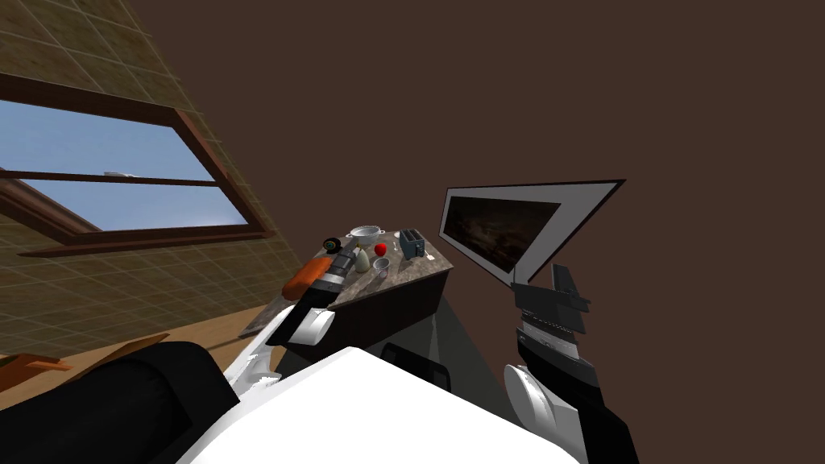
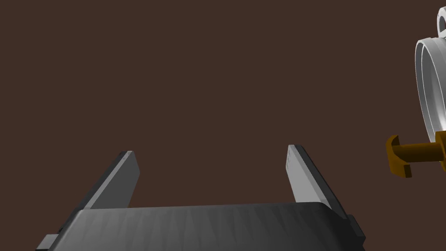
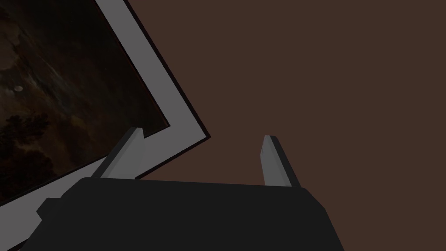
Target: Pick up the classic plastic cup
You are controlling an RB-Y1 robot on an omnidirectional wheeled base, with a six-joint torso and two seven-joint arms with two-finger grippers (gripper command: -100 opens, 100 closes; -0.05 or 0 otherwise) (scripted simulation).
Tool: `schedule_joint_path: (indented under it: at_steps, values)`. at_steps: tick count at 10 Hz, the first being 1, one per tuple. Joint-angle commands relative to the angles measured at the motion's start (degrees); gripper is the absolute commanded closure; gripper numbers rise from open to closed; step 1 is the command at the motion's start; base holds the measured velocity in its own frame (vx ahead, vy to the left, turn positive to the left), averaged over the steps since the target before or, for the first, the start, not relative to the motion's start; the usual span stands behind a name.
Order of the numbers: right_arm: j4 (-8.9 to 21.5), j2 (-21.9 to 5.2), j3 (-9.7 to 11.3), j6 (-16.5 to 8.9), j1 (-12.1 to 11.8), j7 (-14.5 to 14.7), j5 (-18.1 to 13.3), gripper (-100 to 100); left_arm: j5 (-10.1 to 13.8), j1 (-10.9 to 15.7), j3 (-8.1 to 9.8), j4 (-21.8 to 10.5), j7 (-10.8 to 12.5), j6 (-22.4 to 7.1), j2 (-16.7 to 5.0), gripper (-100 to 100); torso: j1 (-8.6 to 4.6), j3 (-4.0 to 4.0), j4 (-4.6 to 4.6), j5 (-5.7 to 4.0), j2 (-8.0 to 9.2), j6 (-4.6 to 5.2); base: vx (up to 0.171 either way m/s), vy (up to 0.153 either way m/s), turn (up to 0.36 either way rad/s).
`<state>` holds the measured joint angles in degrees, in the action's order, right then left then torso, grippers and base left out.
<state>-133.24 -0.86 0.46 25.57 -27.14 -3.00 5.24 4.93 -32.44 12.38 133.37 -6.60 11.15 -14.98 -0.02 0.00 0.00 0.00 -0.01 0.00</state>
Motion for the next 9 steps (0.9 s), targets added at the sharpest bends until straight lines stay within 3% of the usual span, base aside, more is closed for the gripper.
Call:
schedule_joint_path:
  at_steps: [1, 2, 5, 6, 9]
  values:
    - [0.0, 0.0, 0.0, 0.0, 0.0, 0.0, 0.0, 0, 1.75, -0.2, 1.34, 0.27, -0.38, -2.86, -1.96, -100, 0.0, 0.0, 0.0, 0.0, 0.0, 0.0, 0.005, -0.01, -0.006]
    - [0.0, 0.0, 0.0, 0.0, 0.0, 0.0, 0.0, 0, 1.75, -0.2, 1.34, 0.27, -0.38, -3.56, -1.96, -100, 0.0, 0.0, 0.0, 0.0, -0.01, 0.0, 0.004, -0.009, -0.002]
    - [0.0, 0.0, 0.0, 0.0, 0.0, 0.0, 0.0, 0, 5.12, -0.8, 3.84, 0.68, -0.9, -8.72, -5.51, -100, 0.0, -0.01, 0.0, 0.0, -0.02, 0.0, 0.006, -0.011, -0.014]
    - [0.0, 0.0, 0.0, 0.0, 0.0, 0.0, 0.0, 0, 5.12, -0.8, 3.84, 0.68, -0.9, -9.7, -5.51, -100, -0.01, -0.01, 0.0, 0.0, -0.02, 0.0, 0.007, -0.01, -0.007]
    - [0.0, 0.0, 0.0, 0.0, 0.0, 0.0, 0.0, 0, 8.78, -1.48, 6.41, 1.06, -1.25, -14.51, -9.15, -100, 0.0, -0.01, 0.0, 0.0, -0.02, 0.0, 0.007, -0.009, -0.023]
